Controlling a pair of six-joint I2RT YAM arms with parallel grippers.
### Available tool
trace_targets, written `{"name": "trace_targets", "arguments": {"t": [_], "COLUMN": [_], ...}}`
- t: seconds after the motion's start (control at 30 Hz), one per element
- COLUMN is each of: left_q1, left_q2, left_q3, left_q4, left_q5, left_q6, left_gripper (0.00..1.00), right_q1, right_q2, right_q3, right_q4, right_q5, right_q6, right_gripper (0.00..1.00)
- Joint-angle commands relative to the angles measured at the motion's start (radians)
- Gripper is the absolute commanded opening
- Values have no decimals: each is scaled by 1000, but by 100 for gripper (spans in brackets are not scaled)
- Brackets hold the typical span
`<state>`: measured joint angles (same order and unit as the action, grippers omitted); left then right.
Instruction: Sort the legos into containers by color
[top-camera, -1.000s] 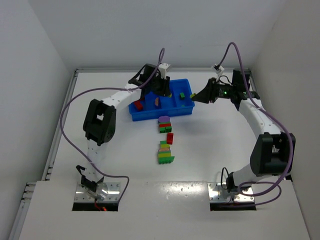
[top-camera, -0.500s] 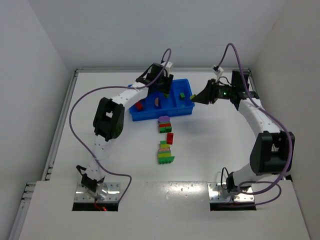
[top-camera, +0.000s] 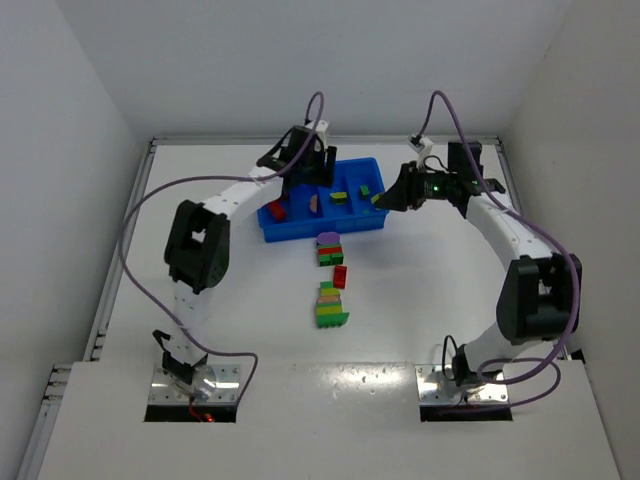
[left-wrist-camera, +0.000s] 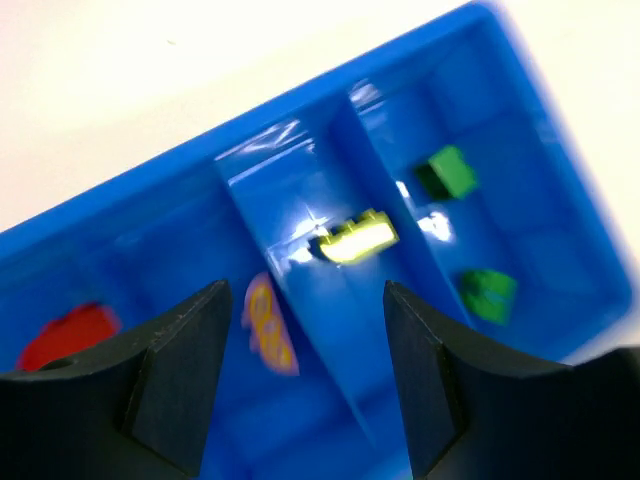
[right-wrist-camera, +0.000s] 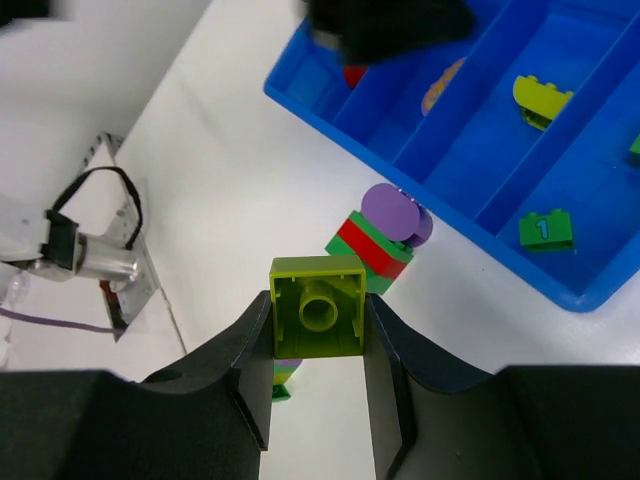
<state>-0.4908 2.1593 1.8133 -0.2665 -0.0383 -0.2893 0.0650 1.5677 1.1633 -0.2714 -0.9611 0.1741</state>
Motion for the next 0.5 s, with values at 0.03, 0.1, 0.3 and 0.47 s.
{"name": "trace_targets", "arguments": {"t": [0.03,0.1,0.3,0.47], "left_q1": [63,90,165,222], "left_q2": [-376,-465,-689,-794], "left_q3": [-100,-176,-291,-376], "left_q4": [93,102,0,-68], "left_q5": [75,86,100,121], "left_q6": [-83,-73,33,58], "left_gripper": [68,69,71,71], "right_q1": [74,108,216,266], "right_q2": [84,156,351,535], "right_q3": [151,212,452,660], "right_q4": [-46,-77,-86,-137], "right_q5": [107,175,396,591], "right_q6": [-56,-65,-54,-45], "right_gripper": [11,11,11,11]}}
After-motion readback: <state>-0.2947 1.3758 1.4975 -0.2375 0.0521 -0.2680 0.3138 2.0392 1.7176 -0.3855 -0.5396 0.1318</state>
